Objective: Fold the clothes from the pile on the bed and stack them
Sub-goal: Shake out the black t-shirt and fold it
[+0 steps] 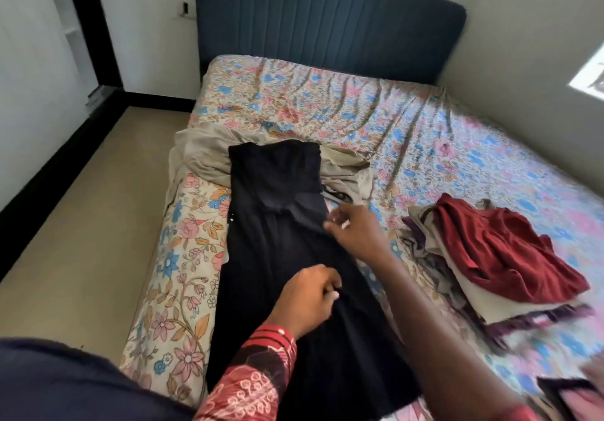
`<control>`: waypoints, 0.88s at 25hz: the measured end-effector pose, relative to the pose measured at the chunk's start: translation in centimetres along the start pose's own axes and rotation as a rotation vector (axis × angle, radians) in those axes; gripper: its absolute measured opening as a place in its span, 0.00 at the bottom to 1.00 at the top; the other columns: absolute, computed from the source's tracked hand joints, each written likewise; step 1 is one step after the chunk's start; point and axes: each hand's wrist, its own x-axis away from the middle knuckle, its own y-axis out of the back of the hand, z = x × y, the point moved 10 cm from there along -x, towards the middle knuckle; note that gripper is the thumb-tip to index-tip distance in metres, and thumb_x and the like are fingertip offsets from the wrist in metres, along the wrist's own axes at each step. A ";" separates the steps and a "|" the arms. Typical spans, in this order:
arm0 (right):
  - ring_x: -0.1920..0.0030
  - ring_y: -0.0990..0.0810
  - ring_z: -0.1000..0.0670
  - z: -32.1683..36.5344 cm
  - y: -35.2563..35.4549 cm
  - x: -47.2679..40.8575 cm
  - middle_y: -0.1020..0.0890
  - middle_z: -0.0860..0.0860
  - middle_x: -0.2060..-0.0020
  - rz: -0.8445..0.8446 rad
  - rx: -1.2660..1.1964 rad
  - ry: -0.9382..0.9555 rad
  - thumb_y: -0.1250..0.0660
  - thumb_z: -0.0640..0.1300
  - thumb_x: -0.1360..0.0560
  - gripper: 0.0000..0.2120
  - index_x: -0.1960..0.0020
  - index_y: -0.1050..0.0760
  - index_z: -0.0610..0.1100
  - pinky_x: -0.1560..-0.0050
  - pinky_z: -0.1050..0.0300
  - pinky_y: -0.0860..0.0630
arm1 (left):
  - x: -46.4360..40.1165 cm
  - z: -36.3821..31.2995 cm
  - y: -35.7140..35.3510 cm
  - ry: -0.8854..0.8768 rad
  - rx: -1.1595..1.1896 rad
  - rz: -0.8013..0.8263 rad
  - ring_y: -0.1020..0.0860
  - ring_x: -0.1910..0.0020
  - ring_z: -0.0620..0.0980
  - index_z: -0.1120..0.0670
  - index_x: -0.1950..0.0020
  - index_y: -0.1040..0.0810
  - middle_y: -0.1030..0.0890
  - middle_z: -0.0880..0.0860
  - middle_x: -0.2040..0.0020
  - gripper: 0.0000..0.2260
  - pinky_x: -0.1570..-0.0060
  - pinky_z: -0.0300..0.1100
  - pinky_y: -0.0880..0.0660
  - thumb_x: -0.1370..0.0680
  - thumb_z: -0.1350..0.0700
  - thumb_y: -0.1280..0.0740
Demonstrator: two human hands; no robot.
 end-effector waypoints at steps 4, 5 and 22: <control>0.51 0.19 0.56 -9.8 1.7 11.5 0.18 0.57 0.51 0.142 0.086 -0.170 0.21 0.55 0.29 0.16 0.45 0.19 0.52 0.50 0.59 0.25 | -0.5 0.8 0.0 0.065 0.051 -0.011 0.25 0.66 0.39 0.48 0.55 0.19 0.22 0.42 0.63 0.06 0.58 0.38 0.26 0.26 0.59 0.27; 0.50 0.19 0.56 -10.7 2.2 13.2 0.19 0.57 0.50 0.124 0.080 -0.198 0.21 0.57 0.30 0.18 0.44 0.19 0.52 0.49 0.60 0.25 | -0.4 0.7 -0.2 0.070 0.055 -0.014 0.25 0.66 0.39 0.47 0.56 0.19 0.22 0.42 0.63 0.06 0.59 0.37 0.25 0.26 0.59 0.26; 0.57 0.23 0.58 -3.9 4.9 20.0 0.20 0.60 0.56 -0.073 0.191 -0.004 0.32 0.54 0.20 0.08 0.44 0.19 0.53 0.55 0.65 0.29 | -0.8 2.6 -1.7 0.940 0.862 -0.131 0.13 0.62 0.55 0.62 0.47 0.23 0.14 0.59 0.53 0.29 0.68 0.43 0.19 0.25 0.34 0.30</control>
